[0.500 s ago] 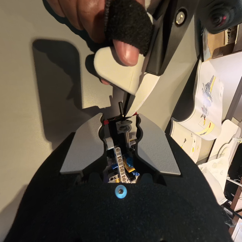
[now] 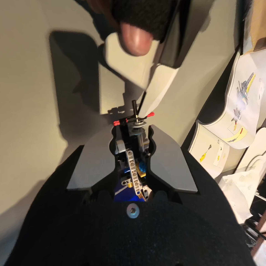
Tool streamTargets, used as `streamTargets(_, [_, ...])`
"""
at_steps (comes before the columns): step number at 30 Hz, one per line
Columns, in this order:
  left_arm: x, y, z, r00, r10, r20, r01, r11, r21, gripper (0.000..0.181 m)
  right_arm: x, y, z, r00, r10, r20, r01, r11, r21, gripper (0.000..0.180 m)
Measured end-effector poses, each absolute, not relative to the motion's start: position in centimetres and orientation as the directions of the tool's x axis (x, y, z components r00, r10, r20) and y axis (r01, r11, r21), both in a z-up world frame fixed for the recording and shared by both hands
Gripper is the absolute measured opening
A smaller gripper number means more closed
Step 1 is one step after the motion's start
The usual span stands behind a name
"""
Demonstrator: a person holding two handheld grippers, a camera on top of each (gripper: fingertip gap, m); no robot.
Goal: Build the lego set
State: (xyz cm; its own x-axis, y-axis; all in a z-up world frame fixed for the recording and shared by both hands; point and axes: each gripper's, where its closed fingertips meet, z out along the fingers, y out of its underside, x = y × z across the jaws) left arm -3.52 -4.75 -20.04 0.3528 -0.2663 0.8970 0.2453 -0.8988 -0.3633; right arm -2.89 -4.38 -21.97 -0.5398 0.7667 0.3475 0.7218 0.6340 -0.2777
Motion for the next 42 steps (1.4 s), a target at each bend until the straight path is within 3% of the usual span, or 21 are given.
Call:
streamTargets(13, [-3.57,-4.64,-20.05,0.378,-0.286,0.88,0.242,-0.887,-0.392,0.006,-3.1,-4.12,-21.99,-0.529,0.763,0.37,0.719,0.635,-0.282,0.036])
streamTargets(22, [-3.49,-4.72,-20.07,0.382,-0.296,0.875,0.233,-0.886,-0.401,0.005,-2.79,-4.65,-22.02,-0.531,0.784,0.321,0.725,0.616,-0.308,0.05])
streamTargets(42, [-3.53,-4.79,-20.08,0.416,-0.323,0.85,0.227,-0.869,-0.44,0.005,-3.33,-4.7,-21.92,-0.54,0.775,0.328,0.714,0.628,-0.308,0.039])
